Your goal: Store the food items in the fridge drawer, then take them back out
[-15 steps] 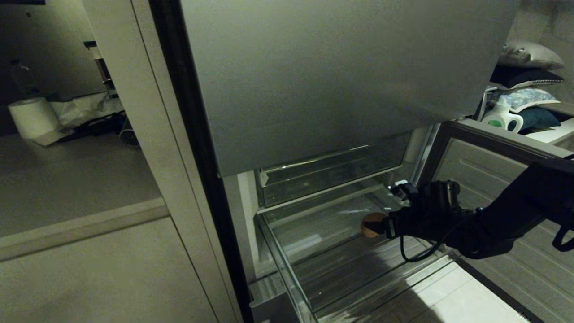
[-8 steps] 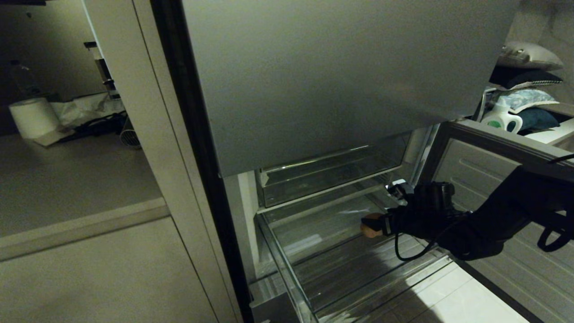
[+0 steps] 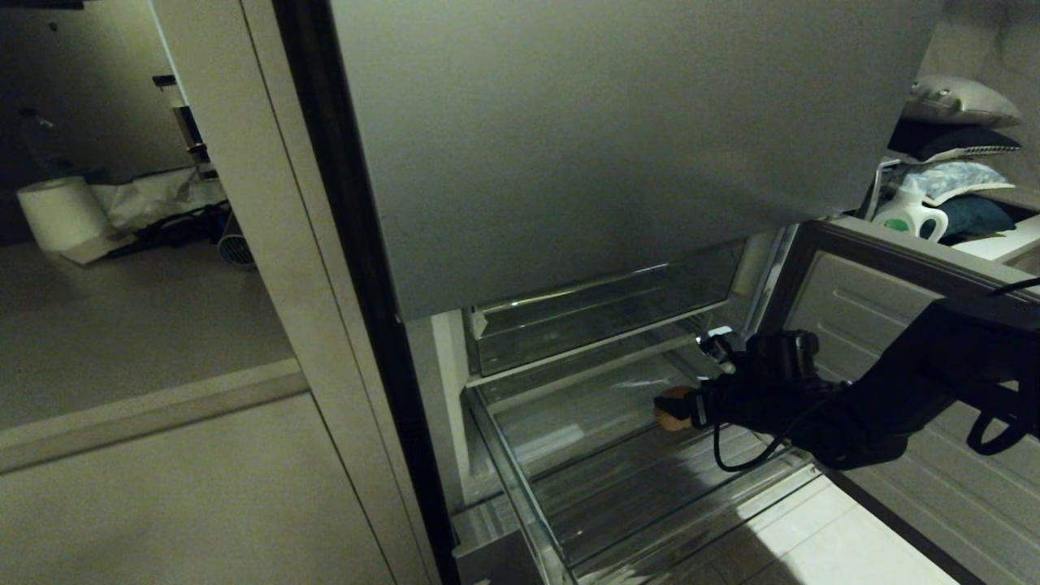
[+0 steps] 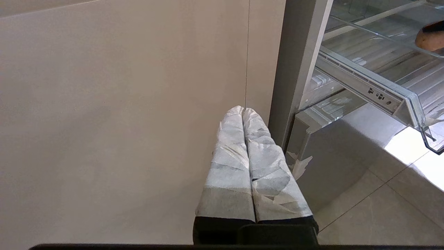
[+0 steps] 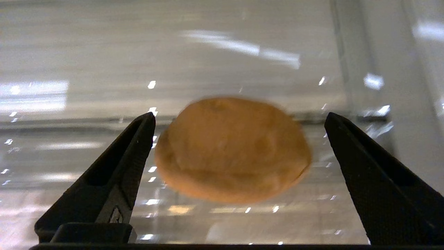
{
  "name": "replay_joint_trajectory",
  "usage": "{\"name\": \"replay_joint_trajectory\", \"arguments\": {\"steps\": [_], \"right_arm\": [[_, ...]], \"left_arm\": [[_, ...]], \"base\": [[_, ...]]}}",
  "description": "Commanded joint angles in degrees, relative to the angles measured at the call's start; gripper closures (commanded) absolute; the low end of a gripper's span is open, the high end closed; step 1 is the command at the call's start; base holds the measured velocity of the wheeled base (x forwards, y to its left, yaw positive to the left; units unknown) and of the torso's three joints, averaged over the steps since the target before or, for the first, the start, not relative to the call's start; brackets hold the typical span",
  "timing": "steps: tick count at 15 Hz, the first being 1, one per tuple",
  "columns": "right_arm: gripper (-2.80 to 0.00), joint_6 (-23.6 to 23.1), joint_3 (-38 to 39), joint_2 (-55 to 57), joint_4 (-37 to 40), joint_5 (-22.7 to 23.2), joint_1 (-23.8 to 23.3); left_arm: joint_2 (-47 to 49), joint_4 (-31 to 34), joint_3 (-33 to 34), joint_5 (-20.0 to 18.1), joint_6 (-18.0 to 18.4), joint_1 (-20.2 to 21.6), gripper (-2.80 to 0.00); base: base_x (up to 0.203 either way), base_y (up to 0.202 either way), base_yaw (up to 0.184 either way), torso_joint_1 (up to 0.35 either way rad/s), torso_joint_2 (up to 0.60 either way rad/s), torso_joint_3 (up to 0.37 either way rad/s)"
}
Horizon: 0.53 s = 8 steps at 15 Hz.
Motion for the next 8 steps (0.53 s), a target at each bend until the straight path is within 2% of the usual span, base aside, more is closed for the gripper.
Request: {"name": "replay_joint_trajectory", "arguments": {"steps": [1, 5, 8], "right_arm": [[-2.8, 0.1, -2.1, -3.0, 5.7, 0.1, -0.1], [-2.8, 0.5, -7.4, -4.7, 17.6, 0.1, -0.1], [-2.8, 0.6, -9.8, -3.5, 19.4, 0.2, -0.1]], "left_arm": [[0.1, 0.0, 0.0, 0.0, 0.0, 0.0, 0.0], [0.1, 0.0, 0.0, 0.0, 0.0, 0.0, 0.0], [0.1, 0.0, 0.0, 0.0, 0.0, 0.0, 0.0]], "base": [[0.0, 0.0, 0.0, 0.0, 0.0, 0.0], [0.0, 0.0, 0.0, 0.0, 0.0, 0.0], [0.0, 0.0, 0.0, 0.0, 0.0, 0.0]]}}
